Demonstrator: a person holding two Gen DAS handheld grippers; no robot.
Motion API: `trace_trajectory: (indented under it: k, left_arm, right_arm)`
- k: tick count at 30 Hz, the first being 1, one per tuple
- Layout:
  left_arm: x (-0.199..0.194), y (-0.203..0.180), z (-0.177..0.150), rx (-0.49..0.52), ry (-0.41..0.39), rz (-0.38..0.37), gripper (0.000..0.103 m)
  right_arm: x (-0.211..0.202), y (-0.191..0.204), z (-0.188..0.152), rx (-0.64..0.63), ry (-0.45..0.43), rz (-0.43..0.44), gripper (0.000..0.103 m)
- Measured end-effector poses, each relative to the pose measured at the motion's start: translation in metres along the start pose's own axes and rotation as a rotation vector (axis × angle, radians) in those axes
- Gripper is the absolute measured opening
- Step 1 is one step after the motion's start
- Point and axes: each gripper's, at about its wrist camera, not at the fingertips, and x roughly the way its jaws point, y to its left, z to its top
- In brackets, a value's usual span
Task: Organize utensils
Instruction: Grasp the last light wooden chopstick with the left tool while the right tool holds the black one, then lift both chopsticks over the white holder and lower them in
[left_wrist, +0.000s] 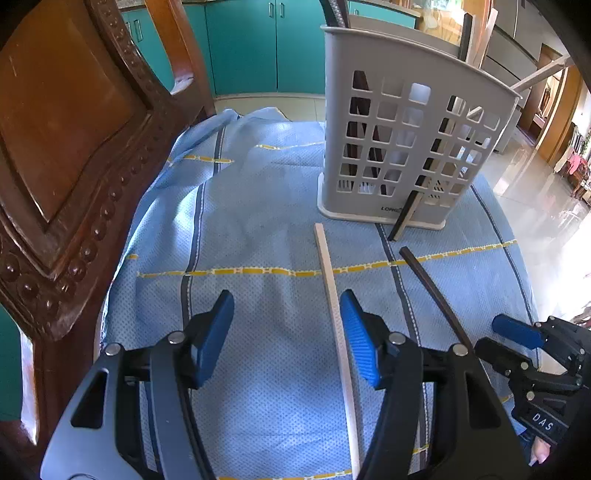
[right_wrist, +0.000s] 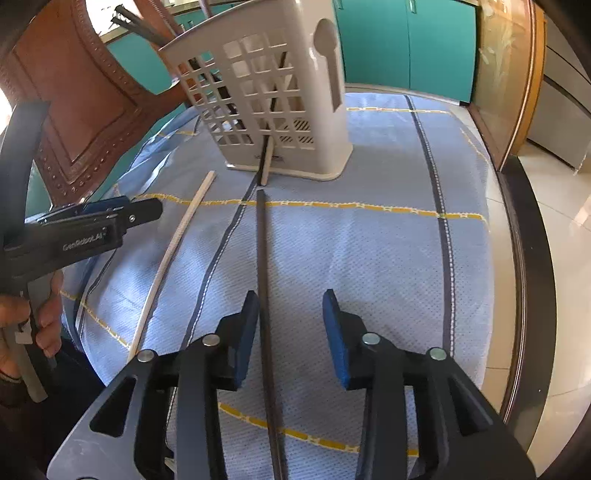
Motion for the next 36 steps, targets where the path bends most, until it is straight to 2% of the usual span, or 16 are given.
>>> trace_trajectory:
  k: [10,15,19,23,26,28,29,30,31,32,33,36]
  left_arm:
    - [0.002,0.005,0.002,-0.037,0.002,-0.049,0.060]
    - [0.010,-0.005,0.005,-0.020,0.006,-0.052,0.060]
    - [0.031,-0.008,0.015,-0.050,0.051,-0.062,0.060]
    - [0.050,-0.012,0.019,-0.052,0.088,-0.031,0.058]
    - [0.054,-0.018,0.020,-0.028,0.083,-0.001,0.058]
    - [0.053,-0.020,0.021,-0.023,0.082,-0.007,0.051]
    - [0.052,-0.021,0.021,-0.016,0.079,-0.007,0.047]
    - [0.051,-0.023,0.021,-0.010,0.077,-0.009,0.035]
    - [0.050,-0.024,0.021,-0.003,0.077,-0.014,0.024]
    - [0.048,-0.024,0.020,-0.002,0.079,-0.019,0.018]
    - [0.047,-0.024,0.019,0.001,0.081,-0.021,0.011]
    - [0.043,-0.022,0.015,-0.002,0.077,-0.033,0.007]
  right_arm:
    - [0.003,-0.004,0.006,0.051,-0.008,-0.009,0.040]
    - [0.010,0.010,0.009,0.000,-0.007,-0.038,0.040]
    - [0.018,0.022,0.010,-0.047,-0.001,-0.062,0.040]
    - [0.026,0.033,0.011,-0.094,-0.007,-0.113,0.040]
    - [0.030,0.038,0.012,-0.126,-0.021,-0.147,0.040]
    - [0.032,0.041,0.012,-0.146,-0.027,-0.164,0.040]
    - [0.033,0.042,0.012,-0.158,-0.028,-0.166,0.032]
    - [0.032,0.042,0.011,-0.159,-0.027,-0.158,0.020]
    - [0.032,0.042,0.012,-0.158,-0.022,-0.149,0.014]
    - [0.031,0.041,0.011,-0.156,-0.012,-0.133,0.007]
    - [0.030,0.040,0.011,-0.153,-0.007,-0.120,0.006]
    - [0.026,0.039,0.007,-0.146,-0.002,-0.080,0.006]
